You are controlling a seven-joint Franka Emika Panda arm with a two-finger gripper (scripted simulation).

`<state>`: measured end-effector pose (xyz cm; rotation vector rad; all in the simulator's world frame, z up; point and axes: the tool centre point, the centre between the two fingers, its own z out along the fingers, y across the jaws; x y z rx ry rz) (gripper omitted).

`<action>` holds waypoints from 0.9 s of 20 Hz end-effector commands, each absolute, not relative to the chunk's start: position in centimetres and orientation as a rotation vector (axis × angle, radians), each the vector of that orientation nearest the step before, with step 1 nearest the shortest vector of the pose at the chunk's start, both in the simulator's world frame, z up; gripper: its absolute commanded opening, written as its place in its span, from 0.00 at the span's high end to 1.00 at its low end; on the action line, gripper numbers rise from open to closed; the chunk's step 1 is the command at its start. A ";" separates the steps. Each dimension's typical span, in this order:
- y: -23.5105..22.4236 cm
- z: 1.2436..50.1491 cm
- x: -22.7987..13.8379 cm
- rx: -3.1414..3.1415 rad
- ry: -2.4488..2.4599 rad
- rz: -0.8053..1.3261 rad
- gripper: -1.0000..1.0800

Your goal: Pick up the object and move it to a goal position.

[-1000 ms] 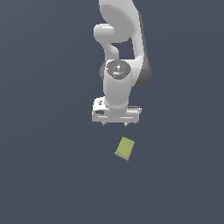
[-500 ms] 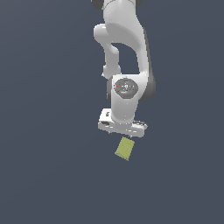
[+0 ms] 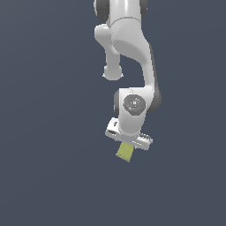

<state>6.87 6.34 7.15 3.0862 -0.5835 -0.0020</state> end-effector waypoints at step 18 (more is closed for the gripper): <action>7.0 2.5 7.3 3.073 -0.654 0.000 0.04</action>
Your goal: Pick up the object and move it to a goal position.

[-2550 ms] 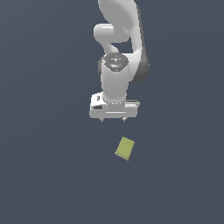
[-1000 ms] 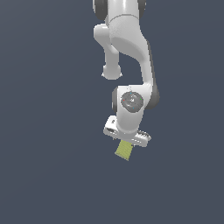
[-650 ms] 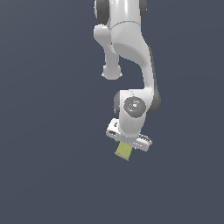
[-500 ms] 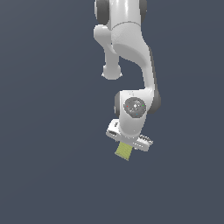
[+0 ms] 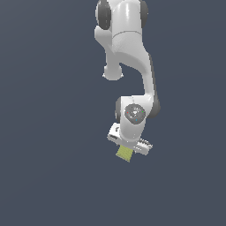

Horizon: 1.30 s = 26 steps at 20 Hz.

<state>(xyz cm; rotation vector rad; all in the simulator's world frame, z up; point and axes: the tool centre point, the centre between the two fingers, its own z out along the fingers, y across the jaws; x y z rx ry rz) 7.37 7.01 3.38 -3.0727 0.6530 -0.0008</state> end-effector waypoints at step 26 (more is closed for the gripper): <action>6.3 2.5 7.5 -3.072 0.656 0.000 1.00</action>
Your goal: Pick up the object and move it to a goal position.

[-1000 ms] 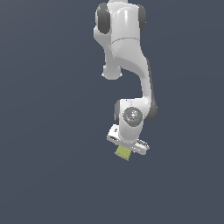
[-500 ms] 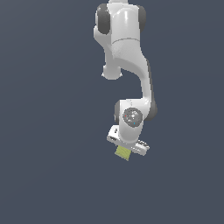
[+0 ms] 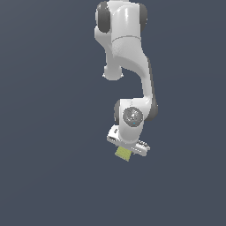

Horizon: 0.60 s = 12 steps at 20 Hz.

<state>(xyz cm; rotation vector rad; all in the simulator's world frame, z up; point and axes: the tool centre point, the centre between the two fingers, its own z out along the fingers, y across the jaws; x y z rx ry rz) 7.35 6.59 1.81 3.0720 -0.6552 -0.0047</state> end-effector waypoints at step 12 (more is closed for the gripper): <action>1.4 12.2 7.7 3.073 -0.656 0.000 1.00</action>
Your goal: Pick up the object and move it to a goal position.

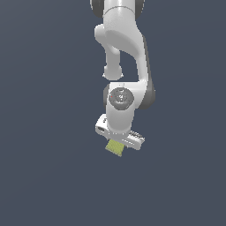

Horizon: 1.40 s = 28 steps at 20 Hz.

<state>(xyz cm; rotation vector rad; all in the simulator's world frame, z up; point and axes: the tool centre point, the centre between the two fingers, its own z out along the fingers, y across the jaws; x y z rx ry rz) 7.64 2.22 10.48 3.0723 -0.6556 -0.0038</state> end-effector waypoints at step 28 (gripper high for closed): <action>-10.9 36.5 9.3 3.073 -0.656 0.000 1.00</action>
